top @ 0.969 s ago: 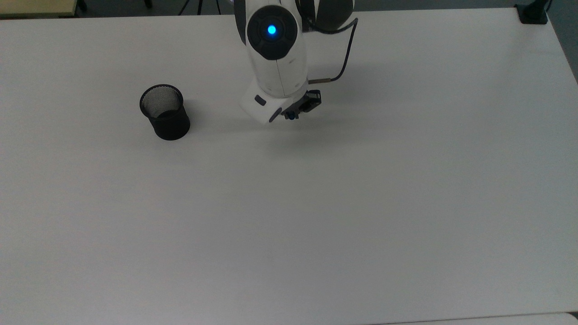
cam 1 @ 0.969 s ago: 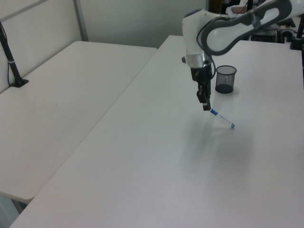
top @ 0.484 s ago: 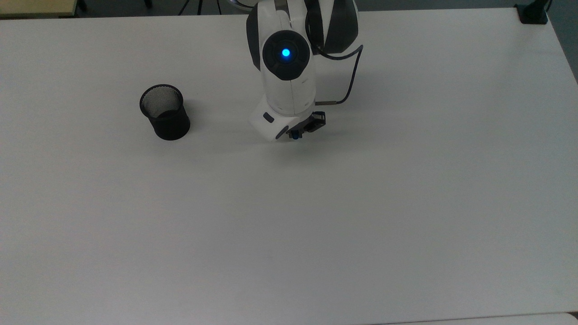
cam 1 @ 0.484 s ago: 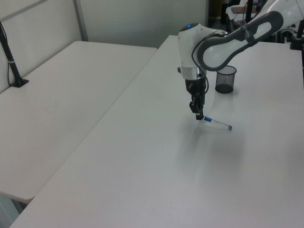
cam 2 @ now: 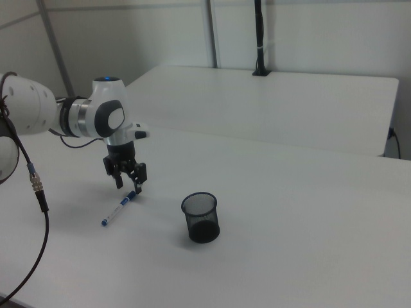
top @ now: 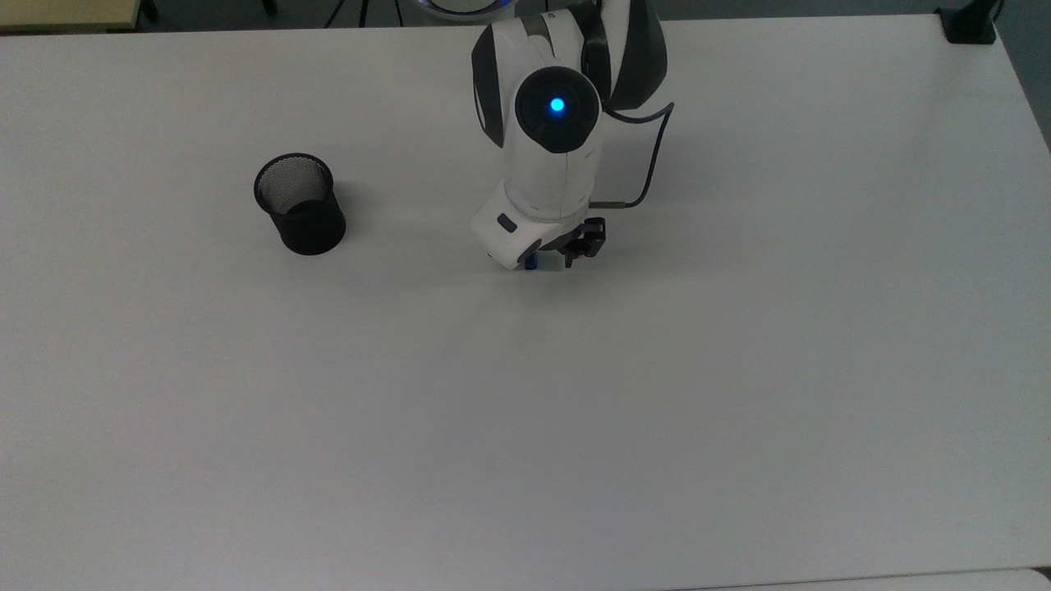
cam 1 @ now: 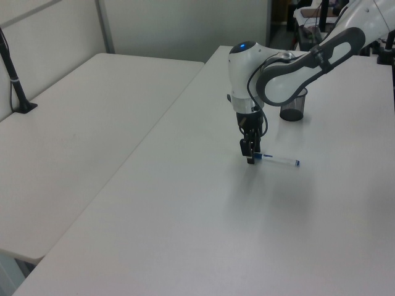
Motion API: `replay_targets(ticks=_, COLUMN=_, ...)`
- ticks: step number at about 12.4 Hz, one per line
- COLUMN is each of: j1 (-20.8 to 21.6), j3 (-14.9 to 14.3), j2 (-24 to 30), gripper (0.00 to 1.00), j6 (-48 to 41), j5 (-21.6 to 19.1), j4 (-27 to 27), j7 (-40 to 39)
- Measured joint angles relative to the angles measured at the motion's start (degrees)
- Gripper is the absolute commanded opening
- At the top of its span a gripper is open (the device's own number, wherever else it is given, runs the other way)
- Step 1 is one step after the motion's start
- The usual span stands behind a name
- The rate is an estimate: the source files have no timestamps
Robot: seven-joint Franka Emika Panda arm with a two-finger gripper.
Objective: Remove the marker
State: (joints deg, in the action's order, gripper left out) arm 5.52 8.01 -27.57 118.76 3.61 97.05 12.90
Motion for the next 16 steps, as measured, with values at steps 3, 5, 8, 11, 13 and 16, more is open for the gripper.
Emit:
replay_targets(ticks=3, j1=-0.8, j3=0.0, j2=4.2, gripper=1.00, j6=-2.8, j5=0.2, j4=-1.0, j7=0.0)
replay_targets(ticks=5, j1=-1.9, j3=-0.3, j2=10.1, gripper=1.00, j6=-7.8, j5=0.3, j4=-1.8, j7=0.0)
replay_targets(ticks=8, j1=-4.8, j3=-0.6, j2=18.4, gripper=1.00, j6=-14.4, j5=0.3, j4=-2.4, j7=0.1)
replay_targets(ticks=11, j1=-6.7, j3=-1.2, j2=24.6, gripper=1.00, j6=-19.9, j5=0.3, j4=-2.4, j7=0.1)
replay_targets(ticks=13, j1=-6.9, j3=-2.9, j2=27.2, gripper=1.00, j6=-21.7, j5=0.3, j4=-2.3, j7=0.1)
replay_targets(ticks=16, j1=-6.9, j3=-5.3, j2=29.0, gripper=1.00, j6=-23.4, j5=-0.2, j4=-2.2, j7=0.1)
